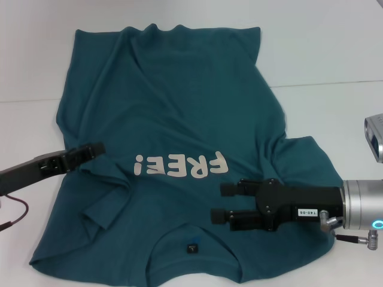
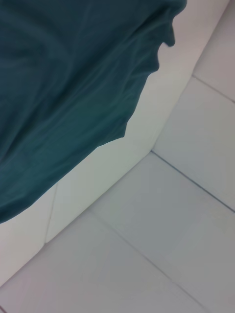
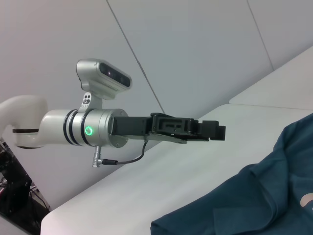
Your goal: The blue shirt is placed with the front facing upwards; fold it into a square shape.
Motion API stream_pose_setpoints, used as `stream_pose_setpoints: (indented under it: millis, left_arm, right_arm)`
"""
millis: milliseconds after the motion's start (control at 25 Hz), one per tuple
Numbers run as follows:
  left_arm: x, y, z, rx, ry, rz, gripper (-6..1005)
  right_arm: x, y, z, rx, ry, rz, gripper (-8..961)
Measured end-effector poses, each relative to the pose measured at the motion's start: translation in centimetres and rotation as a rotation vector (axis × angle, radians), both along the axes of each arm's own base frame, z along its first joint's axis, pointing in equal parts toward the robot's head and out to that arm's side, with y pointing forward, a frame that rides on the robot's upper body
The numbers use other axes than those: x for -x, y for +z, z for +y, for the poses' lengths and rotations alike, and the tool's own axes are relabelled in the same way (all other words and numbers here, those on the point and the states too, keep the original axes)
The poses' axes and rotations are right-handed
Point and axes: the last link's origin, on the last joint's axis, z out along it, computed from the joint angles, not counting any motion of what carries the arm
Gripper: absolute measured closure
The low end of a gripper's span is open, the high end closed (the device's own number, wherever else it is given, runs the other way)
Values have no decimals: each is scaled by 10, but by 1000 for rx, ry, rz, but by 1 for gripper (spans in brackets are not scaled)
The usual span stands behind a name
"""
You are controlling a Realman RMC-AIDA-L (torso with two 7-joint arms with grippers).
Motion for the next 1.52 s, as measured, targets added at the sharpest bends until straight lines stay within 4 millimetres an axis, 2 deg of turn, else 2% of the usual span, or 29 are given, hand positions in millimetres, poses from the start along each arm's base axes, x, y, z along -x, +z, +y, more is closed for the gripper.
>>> stream_pose_setpoints:
  millis: [200,440,640,840,1160,1520]
  left_arm:
    - [6,4,-3,-26,9,0,691]
    - [14,6,0,-72,42,35,379]
    - [24,-2,6,-104,118,71,187]
    - [22,-15,13,-90,129,129,78]
    - [17,-33,25,-70,130,226,78]
    - [19,-32,31,-96,147,266,77]
  right_arm:
    - [0,0,0,-1,0,0,70]
    - [0,2,1,-5,-4,0,70]
    - [0,4,3,-12,-6,1,70]
    - [0,4,3,-13,-8,4,70]
    - [1,4,4,-5,-16,6,70]
    - [0,5,3,-7,-22,8,70]
